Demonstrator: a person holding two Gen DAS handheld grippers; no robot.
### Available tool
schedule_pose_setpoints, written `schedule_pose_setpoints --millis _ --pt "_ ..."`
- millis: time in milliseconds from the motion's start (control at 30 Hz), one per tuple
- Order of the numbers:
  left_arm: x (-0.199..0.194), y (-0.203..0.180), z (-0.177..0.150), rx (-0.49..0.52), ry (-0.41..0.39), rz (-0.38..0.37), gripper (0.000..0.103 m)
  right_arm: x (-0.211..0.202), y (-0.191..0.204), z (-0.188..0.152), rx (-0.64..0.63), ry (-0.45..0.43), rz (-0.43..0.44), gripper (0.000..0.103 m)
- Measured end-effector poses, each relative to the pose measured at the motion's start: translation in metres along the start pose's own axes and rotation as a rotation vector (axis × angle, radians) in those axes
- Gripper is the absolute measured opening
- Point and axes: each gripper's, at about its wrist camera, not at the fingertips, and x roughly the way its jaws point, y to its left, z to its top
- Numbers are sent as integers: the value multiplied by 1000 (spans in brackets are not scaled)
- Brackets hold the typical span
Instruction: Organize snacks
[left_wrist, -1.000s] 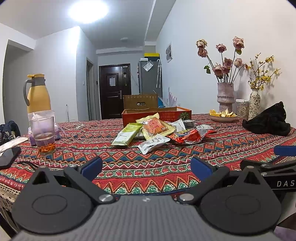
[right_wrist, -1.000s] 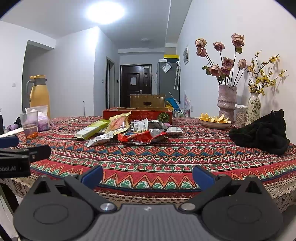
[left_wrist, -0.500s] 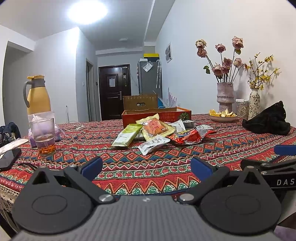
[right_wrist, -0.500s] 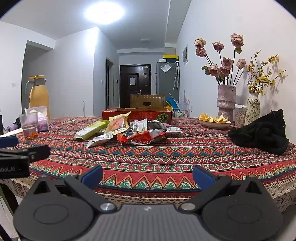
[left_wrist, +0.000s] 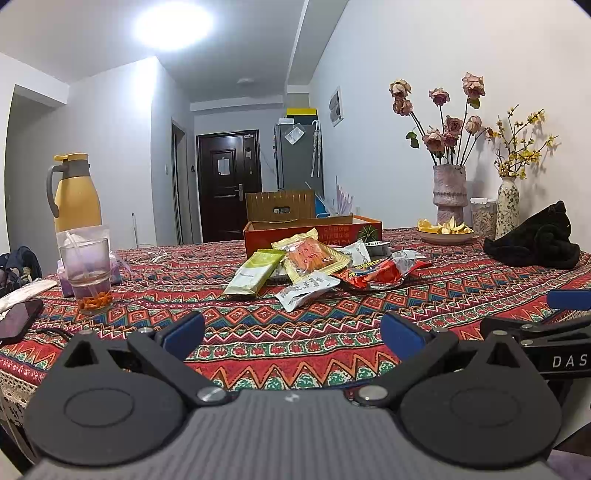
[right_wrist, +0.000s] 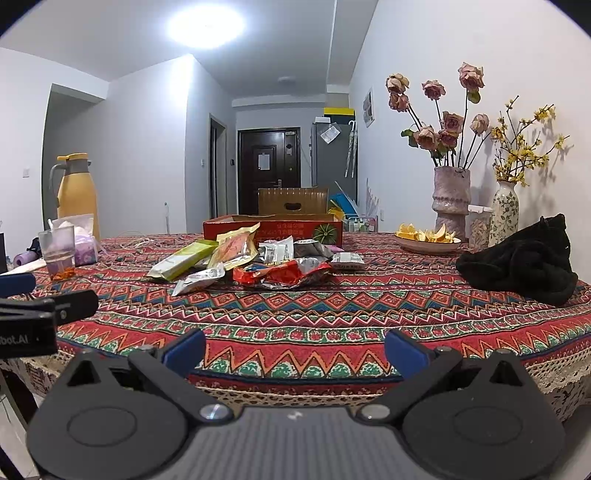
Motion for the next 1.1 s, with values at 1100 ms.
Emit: schedule_pose_setpoints --millis 1100 --pt "11 5 -1 6 17 -16 103 10 -2 2 1 -13 12 103"
